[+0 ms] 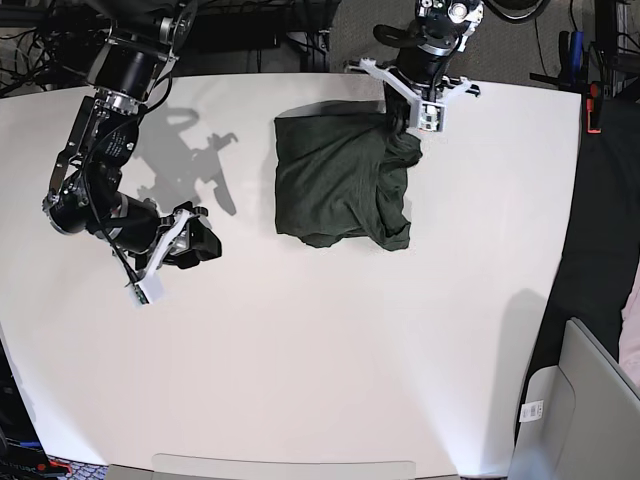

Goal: Fold the T-shirt properly
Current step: 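Grasp the bundle's edge with the left gripper and tuck it under, then bring the right gripper to the bundle's opposite edge and grasp it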

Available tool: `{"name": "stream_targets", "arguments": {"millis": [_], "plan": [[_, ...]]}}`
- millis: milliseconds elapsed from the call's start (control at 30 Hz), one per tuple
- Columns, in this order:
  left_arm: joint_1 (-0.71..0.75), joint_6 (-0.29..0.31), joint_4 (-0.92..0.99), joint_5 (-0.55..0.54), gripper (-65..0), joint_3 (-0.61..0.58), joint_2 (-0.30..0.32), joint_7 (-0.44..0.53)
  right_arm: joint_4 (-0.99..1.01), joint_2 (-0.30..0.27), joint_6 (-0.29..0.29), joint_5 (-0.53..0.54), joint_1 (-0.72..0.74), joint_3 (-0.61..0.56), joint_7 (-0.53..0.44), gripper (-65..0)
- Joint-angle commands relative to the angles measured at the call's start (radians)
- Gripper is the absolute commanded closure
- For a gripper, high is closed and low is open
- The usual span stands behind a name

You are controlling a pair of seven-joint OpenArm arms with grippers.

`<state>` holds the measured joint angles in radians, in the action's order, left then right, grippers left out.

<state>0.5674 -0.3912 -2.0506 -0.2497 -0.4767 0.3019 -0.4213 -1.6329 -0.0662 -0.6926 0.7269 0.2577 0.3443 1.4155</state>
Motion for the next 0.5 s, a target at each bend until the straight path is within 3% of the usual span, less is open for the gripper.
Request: {"name": "stream_targets", "arguments": {"millis": [0, 67, 133, 333, 467], "plan": [[-0.001, -0.048, -0.023, 0.006, -5.4, 0.013, 0.006, 0.042, -0.013, -0.007, -0.006, 0.021, 0.035, -0.007, -0.019, -26.4], [-0.005, -0.136, -0.023, 0.006, -8.3, 0.013, 0.010, 0.060, -0.013, 0.007, -0.006, 0.021, 0.036, -0.011, -0.019, -26.4], [-0.031, -0.180, -0.023, 0.006, -11.9, 0.013, 0.013, 0.062, -0.013, 0.012, -0.006, 0.021, 0.042, -0.012, -0.019, -26.4], [-0.093, -0.183, -0.023, 0.006, -22.1, 0.009, 0.055, 0.062, -0.013, 0.013, -0.006, 0.021, 0.042, -0.012, -0.019, -26.4], [-0.096, -0.183, -0.023, 0.005, -22.6, -0.007, 0.055, 0.075, -0.008, 0.015, -0.006, 0.016, 0.059, -0.020, -0.019, -26.4]]}}
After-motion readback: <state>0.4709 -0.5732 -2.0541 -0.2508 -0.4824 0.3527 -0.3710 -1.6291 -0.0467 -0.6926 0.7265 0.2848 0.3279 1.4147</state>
